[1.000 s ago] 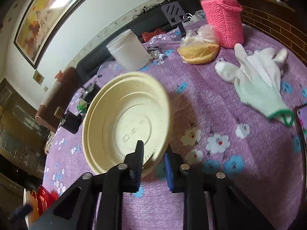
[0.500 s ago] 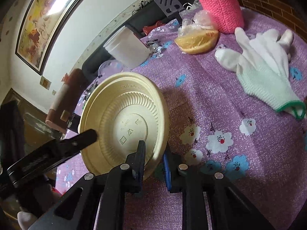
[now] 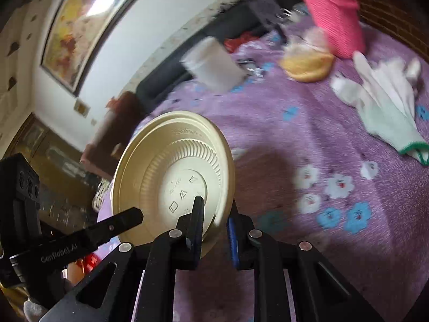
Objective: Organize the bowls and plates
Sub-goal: 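Carry the strainer bowl with the right tool toward the plate stack, then grasp the strainer bowl with the left tool while the right tool releases it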
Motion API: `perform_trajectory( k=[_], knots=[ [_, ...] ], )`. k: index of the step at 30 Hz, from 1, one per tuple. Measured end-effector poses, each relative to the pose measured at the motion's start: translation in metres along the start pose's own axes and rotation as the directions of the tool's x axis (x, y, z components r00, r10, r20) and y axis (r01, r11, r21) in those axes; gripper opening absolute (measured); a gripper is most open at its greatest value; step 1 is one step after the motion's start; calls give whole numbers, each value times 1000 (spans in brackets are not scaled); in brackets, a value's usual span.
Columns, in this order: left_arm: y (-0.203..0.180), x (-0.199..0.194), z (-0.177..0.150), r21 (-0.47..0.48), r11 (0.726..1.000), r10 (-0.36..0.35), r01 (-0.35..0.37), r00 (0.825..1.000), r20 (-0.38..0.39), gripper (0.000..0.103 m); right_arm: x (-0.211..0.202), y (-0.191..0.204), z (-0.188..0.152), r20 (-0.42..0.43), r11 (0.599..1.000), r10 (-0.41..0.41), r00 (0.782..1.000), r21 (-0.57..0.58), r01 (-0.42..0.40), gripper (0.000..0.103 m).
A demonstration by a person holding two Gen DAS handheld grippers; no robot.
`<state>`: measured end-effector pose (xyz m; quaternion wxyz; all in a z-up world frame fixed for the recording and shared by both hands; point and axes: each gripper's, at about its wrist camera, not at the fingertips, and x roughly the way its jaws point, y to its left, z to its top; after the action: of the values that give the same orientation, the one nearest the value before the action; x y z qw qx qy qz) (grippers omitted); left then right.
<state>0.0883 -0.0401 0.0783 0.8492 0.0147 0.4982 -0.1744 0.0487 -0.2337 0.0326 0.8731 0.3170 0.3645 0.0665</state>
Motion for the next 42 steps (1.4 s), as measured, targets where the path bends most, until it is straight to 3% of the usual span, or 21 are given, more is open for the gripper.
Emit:
perform_trajectory(
  k=[4, 10, 16, 22, 28, 37, 42],
  knots=[
    [25, -41, -25, -29, 999, 23, -21, 998, 52, 25, -10, 42, -15, 10, 992, 46, 999, -116, -44, 18],
    [71, -103, -71, -107, 994, 5, 9, 992, 127, 25, -22, 101, -50, -19, 960, 129, 991, -250, -129, 18],
    [111, -145, -113, -151, 989, 24, 2, 986, 168, 25, -24, 148, -87, -77, 939, 156, 985, -299, -172, 18],
    [163, -182, -158, -272, 961, 26, 41, 971, 240, 25, -25, 208, -118, -115, 899, 155, 981, -395, -188, 19],
    [210, -198, -180, -356, 934, 91, 8, 961, 260, 28, -8, 264, -149, -141, 856, 122, 982, -487, -176, 19],
    [254, -191, -184, -404, 911, 180, -77, 958, 224, 28, 34, 304, -176, -178, 821, 50, 983, -552, -142, 20],
    [260, -191, -187, -407, 912, 155, -46, 958, 241, 44, 48, 314, -189, -179, 810, 16, 984, -575, -118, 21]
  ],
)
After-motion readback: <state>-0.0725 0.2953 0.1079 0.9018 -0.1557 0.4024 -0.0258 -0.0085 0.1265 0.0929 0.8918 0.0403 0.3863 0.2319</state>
